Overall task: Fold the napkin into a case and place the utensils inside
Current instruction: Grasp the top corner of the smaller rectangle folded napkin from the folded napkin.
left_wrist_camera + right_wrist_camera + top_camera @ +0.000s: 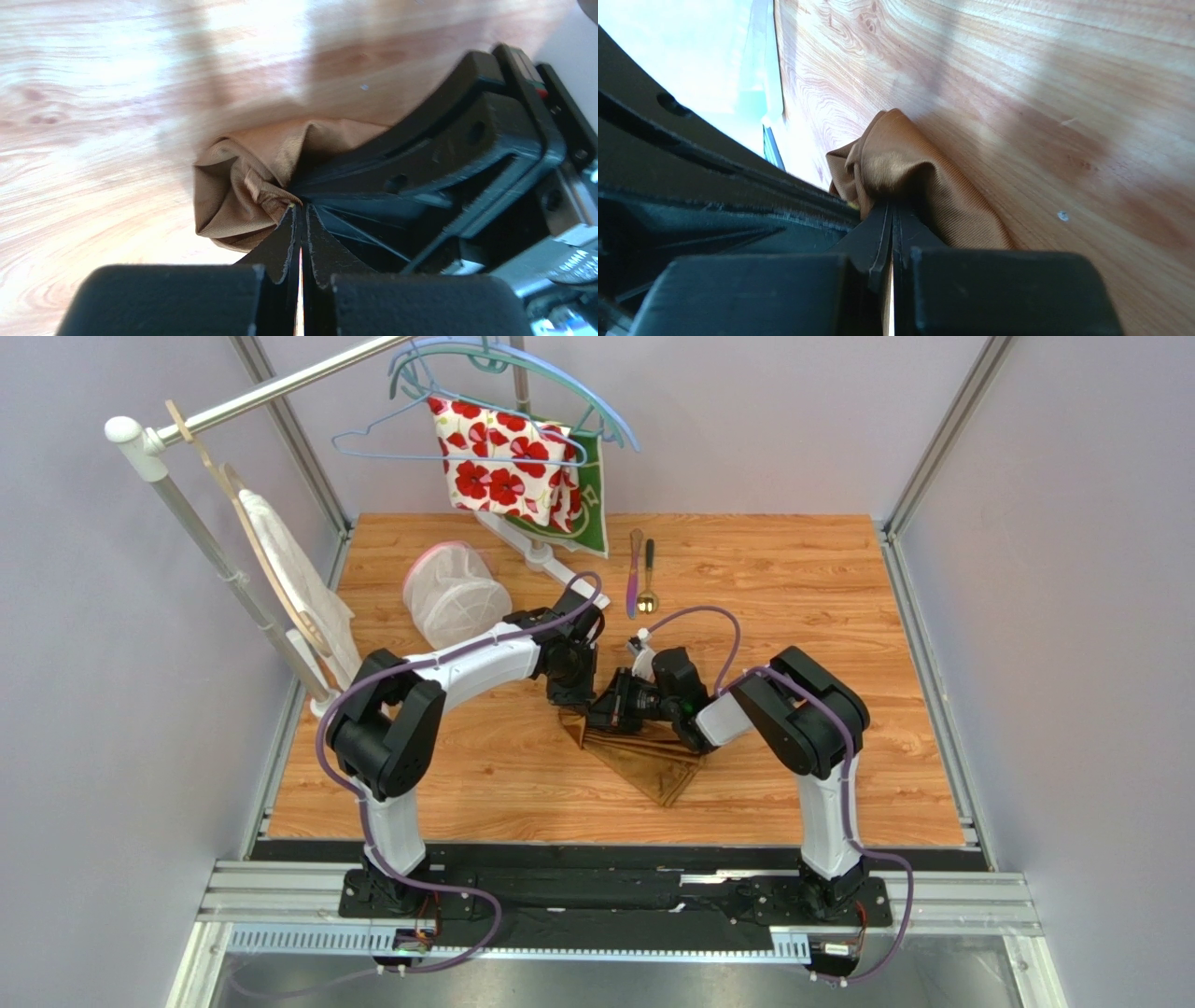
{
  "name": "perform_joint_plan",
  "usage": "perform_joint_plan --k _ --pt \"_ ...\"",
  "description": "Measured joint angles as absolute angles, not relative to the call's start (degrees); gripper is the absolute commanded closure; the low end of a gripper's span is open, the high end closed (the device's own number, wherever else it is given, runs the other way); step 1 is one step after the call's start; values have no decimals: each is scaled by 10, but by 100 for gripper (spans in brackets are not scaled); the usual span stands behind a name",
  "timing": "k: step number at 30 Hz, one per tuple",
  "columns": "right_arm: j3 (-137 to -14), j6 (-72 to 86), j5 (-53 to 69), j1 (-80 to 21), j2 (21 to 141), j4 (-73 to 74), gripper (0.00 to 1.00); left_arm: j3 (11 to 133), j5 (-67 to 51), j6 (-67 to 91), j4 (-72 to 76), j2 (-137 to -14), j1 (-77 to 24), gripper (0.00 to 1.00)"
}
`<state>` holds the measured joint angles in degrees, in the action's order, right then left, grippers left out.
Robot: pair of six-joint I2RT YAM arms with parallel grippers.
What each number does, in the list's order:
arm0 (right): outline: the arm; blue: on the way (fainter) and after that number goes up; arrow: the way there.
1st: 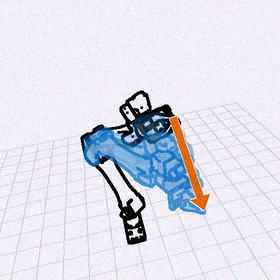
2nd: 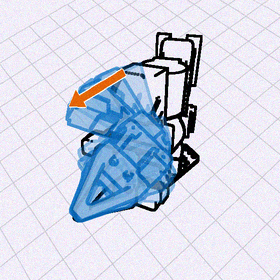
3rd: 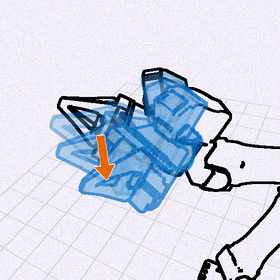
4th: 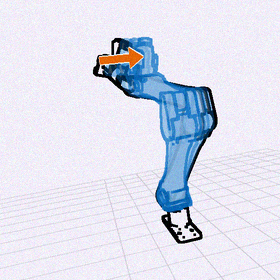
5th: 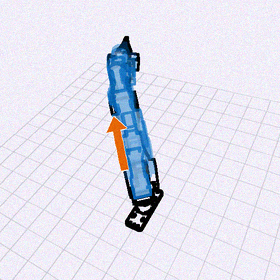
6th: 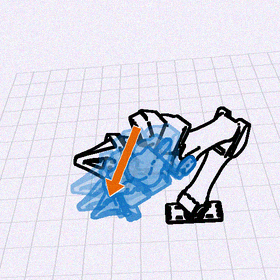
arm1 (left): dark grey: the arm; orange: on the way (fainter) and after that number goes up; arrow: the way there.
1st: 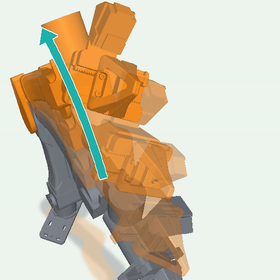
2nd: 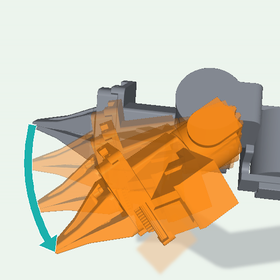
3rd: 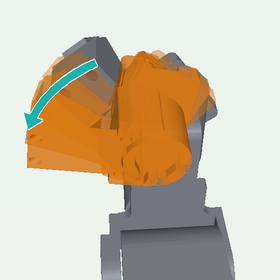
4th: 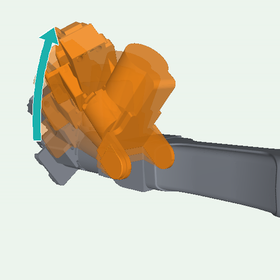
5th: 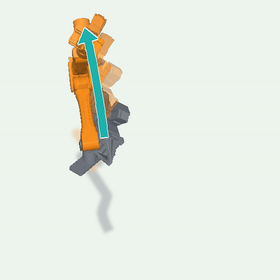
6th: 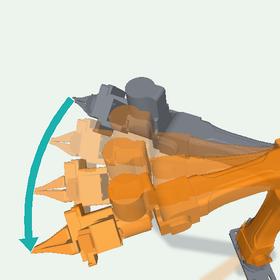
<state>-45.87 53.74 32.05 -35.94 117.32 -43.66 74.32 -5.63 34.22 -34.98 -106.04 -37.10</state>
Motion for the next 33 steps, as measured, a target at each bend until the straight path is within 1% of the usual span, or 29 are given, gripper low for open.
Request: perform_joint_plan --k 7,14,27,33 --pt "-451 584 334 -359 1183 -467 100 747 13 353 -350 -1063 -372 100" --pt "-449 591 341 -359 1177 -448 100 714 53 367 -300 -1064 -370 100" --pt "-453 503 319 -346 1071 -227 100 698 57 377 -239 -1075 -370 100" --pt "-462 459 299 -332 1048 -165 100 688 54 379 -229 -1069 -370 100"
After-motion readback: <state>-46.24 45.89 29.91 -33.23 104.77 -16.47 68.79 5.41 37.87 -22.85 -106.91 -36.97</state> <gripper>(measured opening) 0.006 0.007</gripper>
